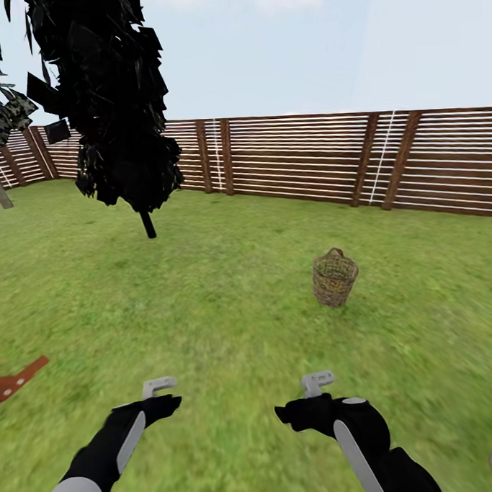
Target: Take the three Easter eggs out of the wicker basket on the lawn in the garden, then place them on the lawn next to a single tree (choose any tree) so that all three eggs are next to the same tree and none are left in the basket.
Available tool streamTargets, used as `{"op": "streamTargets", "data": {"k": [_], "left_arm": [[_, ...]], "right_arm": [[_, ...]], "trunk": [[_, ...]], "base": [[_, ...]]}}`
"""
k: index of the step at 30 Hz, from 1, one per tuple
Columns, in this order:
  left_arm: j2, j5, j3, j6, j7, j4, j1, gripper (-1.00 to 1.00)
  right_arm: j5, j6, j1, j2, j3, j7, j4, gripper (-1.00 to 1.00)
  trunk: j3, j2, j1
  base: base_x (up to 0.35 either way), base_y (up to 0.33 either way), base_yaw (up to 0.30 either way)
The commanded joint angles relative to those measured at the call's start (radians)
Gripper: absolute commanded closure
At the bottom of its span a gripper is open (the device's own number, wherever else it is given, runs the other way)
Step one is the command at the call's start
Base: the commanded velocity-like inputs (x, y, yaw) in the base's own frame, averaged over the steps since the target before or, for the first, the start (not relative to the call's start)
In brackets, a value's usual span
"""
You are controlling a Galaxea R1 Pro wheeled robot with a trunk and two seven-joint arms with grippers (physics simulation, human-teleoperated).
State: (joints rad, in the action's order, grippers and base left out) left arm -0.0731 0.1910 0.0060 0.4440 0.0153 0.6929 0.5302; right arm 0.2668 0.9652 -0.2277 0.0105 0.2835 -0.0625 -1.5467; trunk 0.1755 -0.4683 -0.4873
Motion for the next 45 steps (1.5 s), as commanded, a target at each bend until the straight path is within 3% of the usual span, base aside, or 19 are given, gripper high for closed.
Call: {"op": "streamTargets", "data": {"k": [1, 32, 45], "left_arm": [[-0.002, 0.007, 0.001, 0.006, 0.002, 0.001, 0.001, -1.00], [-0.007, 0.008, 0.001, 0.005, 0.002, -0.003, 0.001, -1.00], [-0.007, 0.009, 0.001, 0.005, 0.002, -0.006, 0.001, -1.00]], "right_arm": [[0.008, 0.004, -0.001, 0.000, 0.000, -0.007, -0.001, -1.00], [0.015, 0.002, -0.001, 0.000, -0.001, -0.006, -0.001, -1.00], [0.015, 0.001, -0.001, 0.000, -0.002, -0.005, -0.001, -1.00]], "trunk": [[0.002, -0.002, -0.001], [0.001, -0.002, -0.001], [-0.011, -0.002, -0.001]], "base": [[0.300, 0.151, 0.054], [0.334, 0.040, -0.062], [0.336, 0.009, -0.182]]}}
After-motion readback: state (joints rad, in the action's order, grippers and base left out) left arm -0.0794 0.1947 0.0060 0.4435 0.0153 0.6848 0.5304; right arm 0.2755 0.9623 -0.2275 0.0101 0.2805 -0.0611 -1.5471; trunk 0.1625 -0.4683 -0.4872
